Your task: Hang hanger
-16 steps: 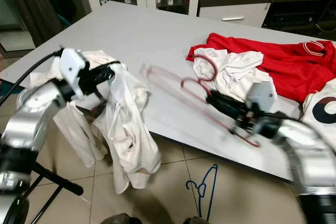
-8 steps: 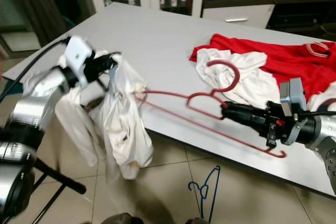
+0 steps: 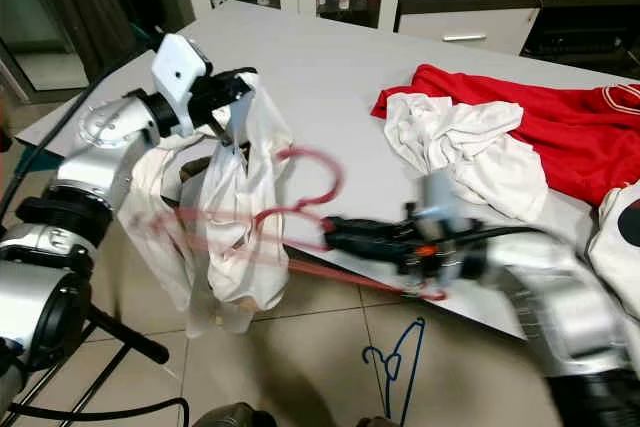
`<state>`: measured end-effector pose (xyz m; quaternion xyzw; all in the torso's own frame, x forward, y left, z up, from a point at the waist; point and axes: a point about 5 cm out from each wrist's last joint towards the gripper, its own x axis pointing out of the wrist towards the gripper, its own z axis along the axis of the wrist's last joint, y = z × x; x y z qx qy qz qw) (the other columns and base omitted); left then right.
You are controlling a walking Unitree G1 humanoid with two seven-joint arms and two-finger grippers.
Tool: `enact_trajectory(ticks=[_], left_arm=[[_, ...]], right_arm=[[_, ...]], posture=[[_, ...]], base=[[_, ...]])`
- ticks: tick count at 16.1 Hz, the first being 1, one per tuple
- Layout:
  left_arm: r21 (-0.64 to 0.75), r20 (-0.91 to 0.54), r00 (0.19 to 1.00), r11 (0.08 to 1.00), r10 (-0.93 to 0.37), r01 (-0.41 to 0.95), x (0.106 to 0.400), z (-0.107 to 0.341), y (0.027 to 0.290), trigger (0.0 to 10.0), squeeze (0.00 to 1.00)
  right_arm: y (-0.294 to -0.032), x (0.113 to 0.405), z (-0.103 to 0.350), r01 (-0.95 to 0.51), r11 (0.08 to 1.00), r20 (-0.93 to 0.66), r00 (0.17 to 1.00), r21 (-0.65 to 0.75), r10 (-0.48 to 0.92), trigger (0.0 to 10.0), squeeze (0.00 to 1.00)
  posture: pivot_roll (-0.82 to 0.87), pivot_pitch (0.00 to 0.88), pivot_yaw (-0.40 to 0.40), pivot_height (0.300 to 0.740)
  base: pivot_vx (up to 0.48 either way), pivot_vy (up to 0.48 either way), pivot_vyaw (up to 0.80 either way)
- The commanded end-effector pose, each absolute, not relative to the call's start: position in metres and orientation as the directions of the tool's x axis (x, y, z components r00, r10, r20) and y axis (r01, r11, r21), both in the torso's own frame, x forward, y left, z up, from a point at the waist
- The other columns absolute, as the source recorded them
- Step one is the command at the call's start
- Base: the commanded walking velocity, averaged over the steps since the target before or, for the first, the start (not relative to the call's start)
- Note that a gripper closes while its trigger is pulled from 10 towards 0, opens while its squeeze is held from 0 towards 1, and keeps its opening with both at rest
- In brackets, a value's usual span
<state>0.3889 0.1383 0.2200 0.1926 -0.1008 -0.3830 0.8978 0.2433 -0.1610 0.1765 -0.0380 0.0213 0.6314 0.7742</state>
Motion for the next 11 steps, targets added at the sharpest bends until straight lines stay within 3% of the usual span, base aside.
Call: enact_trajectory(ticks=[1, 3, 8, 11], left_arm=[[0.456, 0.070, 0.672, 0.622, -0.738, 0.636, 0.390, 0.233, 0.134, 10.0, 0.00], [0.459, 0.084, 0.662, 0.618, -0.745, 0.638, 0.390, 0.234, 0.131, 10.0, 0.00], [0.507, 0.205, 0.598, 0.607, -0.775, 0.612, 0.388, 0.264, 0.117, 10.0, 0.00], [0.526, 0.237, 0.571, 0.598, -0.786, 0.604, 0.385, 0.270, 0.112, 10.0, 0.00]], right_arm=[[-0.156, 0.251, 0.171, -0.966, 0.243, -0.153, 0.255, -0.092, 0.955, 10.0, 0.00], [-0.151, 0.259, 0.159, -0.948, 0.287, -0.231, 0.312, -0.136, 0.921, 10.0, 0.00], [-0.144, 0.309, 0.154, -0.786, 0.548, -0.293, 0.617, -0.287, 0.730, 10.0, 0.00], [-0.150, 0.322, 0.151, -0.708, 0.616, -0.305, 0.705, -0.345, 0.640, 10.0, 0.00]], posture=[[-0.07, 0.000, 0.073, 0.740], [-0.07, 0.000, 0.069, 0.740], [-0.06, 0.000, 0.060, 0.740], [-0.05, 0.000, 0.058, 0.740]], base=[[0.000, 0.000, 0.00], [0.000, 0.000, 0.00], [0.000, 0.000, 0.00], [0.000, 0.000, 0.00]])
